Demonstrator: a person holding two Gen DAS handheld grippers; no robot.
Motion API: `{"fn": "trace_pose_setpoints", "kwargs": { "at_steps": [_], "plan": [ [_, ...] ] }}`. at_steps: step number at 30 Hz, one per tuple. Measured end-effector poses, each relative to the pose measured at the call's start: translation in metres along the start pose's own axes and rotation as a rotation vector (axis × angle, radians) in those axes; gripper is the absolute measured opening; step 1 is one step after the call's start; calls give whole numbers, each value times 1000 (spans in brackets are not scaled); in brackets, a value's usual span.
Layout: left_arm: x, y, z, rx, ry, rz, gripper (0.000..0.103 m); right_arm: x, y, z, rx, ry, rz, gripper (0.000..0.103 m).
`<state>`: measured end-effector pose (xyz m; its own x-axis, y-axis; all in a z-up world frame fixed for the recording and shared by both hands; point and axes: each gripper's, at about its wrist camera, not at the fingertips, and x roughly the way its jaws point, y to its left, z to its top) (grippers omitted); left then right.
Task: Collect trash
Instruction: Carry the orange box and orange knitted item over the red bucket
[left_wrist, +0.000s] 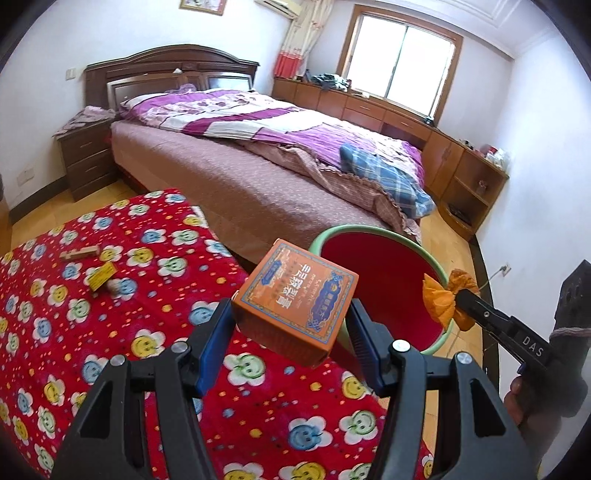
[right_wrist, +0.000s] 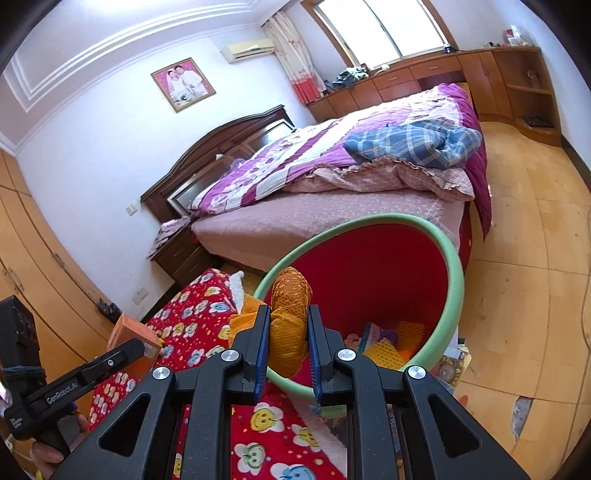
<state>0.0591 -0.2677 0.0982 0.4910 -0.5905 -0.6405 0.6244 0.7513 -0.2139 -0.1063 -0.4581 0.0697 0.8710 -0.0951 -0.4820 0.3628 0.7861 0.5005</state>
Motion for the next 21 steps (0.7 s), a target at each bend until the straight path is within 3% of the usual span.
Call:
{"fn": "trace_pose_setpoints", "kwargs": {
  "at_steps": [21],
  "plan": [
    [53, -61, 4, 109, 43, -115, 62, -3, -37, 5, 36, -10, -47, 19]
  ]
}}
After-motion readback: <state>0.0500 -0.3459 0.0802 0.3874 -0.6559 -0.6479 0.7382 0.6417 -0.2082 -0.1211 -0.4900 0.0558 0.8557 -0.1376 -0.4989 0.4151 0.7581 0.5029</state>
